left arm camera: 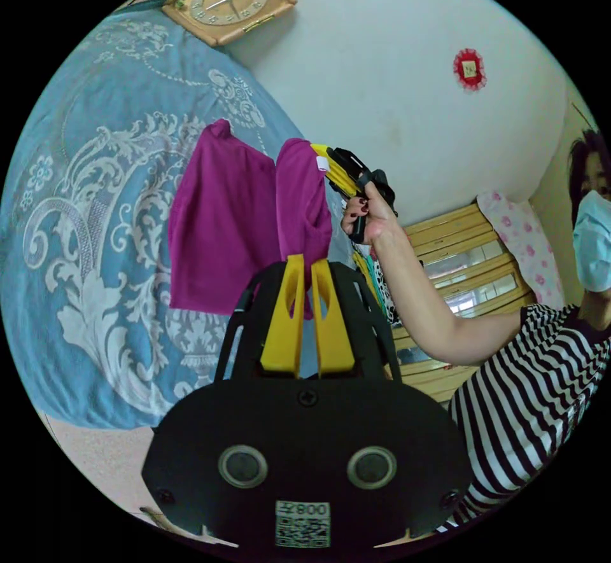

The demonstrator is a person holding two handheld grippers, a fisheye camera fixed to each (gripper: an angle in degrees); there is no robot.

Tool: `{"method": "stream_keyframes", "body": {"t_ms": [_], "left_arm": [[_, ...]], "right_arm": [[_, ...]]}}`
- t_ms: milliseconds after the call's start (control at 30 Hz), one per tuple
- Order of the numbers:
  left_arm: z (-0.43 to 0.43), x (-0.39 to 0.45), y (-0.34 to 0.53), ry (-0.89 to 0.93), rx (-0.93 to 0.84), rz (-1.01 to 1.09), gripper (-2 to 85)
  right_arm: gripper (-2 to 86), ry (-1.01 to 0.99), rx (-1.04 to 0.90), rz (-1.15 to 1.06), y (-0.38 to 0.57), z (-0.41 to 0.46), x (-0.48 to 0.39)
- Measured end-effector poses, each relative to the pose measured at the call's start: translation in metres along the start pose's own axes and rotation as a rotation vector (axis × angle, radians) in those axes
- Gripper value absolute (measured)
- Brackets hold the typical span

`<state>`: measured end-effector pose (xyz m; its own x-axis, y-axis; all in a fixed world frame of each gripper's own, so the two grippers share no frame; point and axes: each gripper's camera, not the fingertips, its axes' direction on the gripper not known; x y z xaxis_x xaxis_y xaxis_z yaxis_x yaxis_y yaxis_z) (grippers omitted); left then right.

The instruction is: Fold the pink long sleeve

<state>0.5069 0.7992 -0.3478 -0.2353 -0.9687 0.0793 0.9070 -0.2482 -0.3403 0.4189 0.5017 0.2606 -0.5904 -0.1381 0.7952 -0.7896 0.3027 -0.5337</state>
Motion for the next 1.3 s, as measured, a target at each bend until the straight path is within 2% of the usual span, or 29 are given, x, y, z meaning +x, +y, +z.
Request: {"method": "stream_keyframes", "body": {"t_ms": [667,1133,1300], "left_arm": [[-0.175,-0.016,-0.053,0.073,0.066,-0.174,1.6],[-0.259,-0.011,-0.069,0.121,0.081,-0.29,1.8],[-0.282,-0.012,-0.07,0.188,0.088,-0.338,1.9]], "right_arm": [[2.4,0.089,-0.12,0.021,-0.048,0.147,-0.023],[3.4,0.118,-0.199,0.002,-0.059,0.199,-0.024],[4.2,0.111,-0.213,-0.018,-0.057,0.204,-0.025]]}}
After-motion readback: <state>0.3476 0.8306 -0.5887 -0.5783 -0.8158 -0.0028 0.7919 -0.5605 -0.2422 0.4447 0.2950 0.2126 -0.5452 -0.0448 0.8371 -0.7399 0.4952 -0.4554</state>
